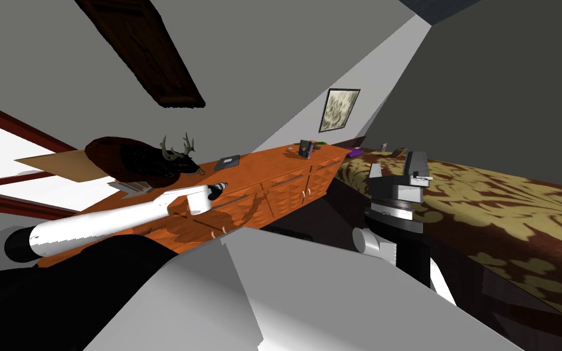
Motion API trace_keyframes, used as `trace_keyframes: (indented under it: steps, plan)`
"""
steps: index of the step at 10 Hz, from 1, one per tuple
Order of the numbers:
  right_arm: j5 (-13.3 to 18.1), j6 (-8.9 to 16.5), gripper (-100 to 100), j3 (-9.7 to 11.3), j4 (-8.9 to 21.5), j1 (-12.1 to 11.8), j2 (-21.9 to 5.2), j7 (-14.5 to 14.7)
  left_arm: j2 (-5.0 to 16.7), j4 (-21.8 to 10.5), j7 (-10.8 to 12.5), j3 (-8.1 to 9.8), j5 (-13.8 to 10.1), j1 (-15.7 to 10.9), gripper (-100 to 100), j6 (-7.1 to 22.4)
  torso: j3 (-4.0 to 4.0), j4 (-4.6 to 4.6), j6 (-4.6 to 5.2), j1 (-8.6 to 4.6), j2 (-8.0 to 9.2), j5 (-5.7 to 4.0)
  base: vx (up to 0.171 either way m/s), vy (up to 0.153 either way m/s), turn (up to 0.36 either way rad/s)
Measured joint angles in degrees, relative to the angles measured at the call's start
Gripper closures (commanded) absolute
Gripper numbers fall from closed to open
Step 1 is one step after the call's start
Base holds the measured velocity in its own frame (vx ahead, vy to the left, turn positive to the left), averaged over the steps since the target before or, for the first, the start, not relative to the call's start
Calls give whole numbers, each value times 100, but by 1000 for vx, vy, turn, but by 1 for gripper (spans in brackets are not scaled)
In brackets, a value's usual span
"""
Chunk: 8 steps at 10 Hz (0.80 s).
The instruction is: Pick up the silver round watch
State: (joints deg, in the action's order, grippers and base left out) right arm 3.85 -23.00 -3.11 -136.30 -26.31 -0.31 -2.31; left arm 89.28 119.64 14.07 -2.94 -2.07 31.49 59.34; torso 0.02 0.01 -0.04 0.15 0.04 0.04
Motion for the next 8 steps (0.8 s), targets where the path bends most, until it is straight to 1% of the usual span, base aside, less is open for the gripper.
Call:
trace_keyframes:
  steps: [1,2,3,4,8]
  plan:
    - [0,0,0,0,0,0,0,0,49,-15,56,-136,-6,-107,-100,31,-1,0,0,-2,-2,0,-13,22,10]
    - [0,0,0,0,0,0,0,0,169,-29,136,-275,-36,-246,-100,73,-1,0,0,-2,-2,-1,-10,18,2]
    - [0,0,0,0,0,0,0,0,202,-47,183,-414,-34,-362,-100,108,-2,-1,0,-3,-3,0,-3,6,-1]
    - [0,0,0,0,0,0,0,0,202,-49,188,-429,-33,-372,100,114,-2,-1,0,-7,-4,-1,0,0,0]
    - [0,0,0,0,0,0,0,0,206,-43,187,-423,-32,-375,100,111,-8,-5,-3,10,-10,10,0,-1,0]
